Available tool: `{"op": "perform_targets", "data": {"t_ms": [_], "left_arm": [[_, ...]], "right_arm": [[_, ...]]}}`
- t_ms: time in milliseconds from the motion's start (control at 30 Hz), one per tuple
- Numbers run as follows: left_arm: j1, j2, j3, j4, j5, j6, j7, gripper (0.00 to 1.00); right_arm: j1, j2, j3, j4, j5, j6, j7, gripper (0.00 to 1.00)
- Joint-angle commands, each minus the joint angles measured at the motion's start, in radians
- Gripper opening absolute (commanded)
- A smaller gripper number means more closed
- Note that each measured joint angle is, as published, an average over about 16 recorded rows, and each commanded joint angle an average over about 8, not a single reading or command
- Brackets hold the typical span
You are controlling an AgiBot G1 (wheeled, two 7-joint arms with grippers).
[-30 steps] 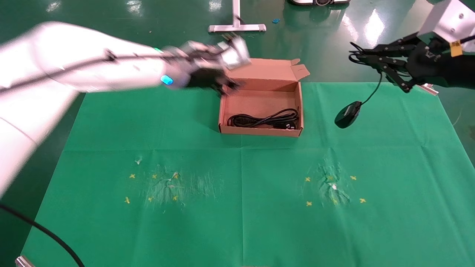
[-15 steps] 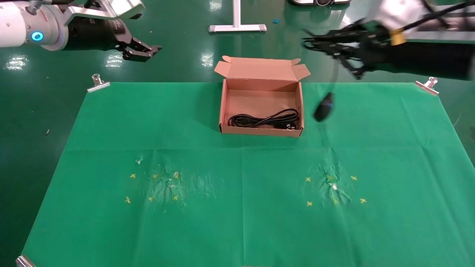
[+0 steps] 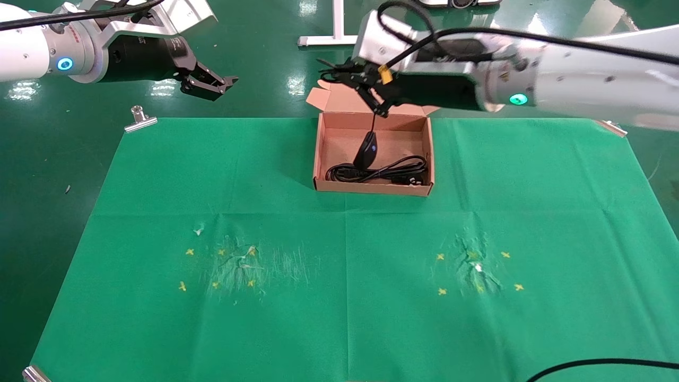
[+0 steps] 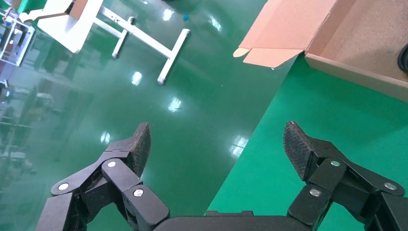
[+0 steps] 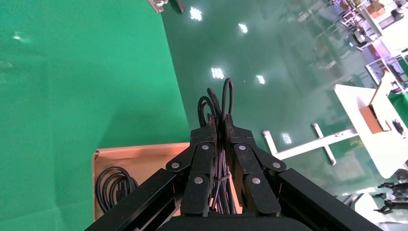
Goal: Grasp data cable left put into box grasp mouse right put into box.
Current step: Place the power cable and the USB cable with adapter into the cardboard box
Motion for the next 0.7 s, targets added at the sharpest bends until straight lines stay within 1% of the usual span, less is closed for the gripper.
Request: {"op": "perform_targets", "data": {"t_ms": [33,67,100,300,333,367,700], "left_arm": [[0.002,-0.003,0.002,-0.012,0.01,-0.001,-0.015,1.0],[0.002,-0.004,0.003,-0.016,0.013,-0.001,-0.02,1.0],[0.002,-0.005,0.003,-0.019,0.016,-0.001,-0.024,1.0],[0.004,-0.011,0.005,-0.034,0.025,-0.001,-0.038,1.0],[0.004,-0.011,0.005,-0.036,0.026,-0.001,-0.039,1.0],[0.004,-0.012,0.006,-0.037,0.026,-0.001,-0.04,1.0],[0.004,-0.01,0.006,-0.034,0.027,-0.002,-0.039,1.0]], "right_arm": [[-0.002,-0.028,-0.01,-0.024,-0.013,0.018,-0.01,0.0],[-0.012,-0.029,-0.013,-0.039,-0.018,0.024,-0.019,0.03],[-0.021,-0.028,-0.016,-0.053,-0.024,0.029,-0.027,0.12],[-0.063,-0.024,-0.035,-0.117,-0.054,0.047,-0.054,0.87],[-0.065,-0.024,-0.036,-0.121,-0.056,0.049,-0.055,0.97],[-0.068,-0.024,-0.037,-0.125,-0.058,0.051,-0.056,1.0],[-0.065,-0.021,-0.035,-0.117,-0.054,0.049,-0.054,1.0]]}}
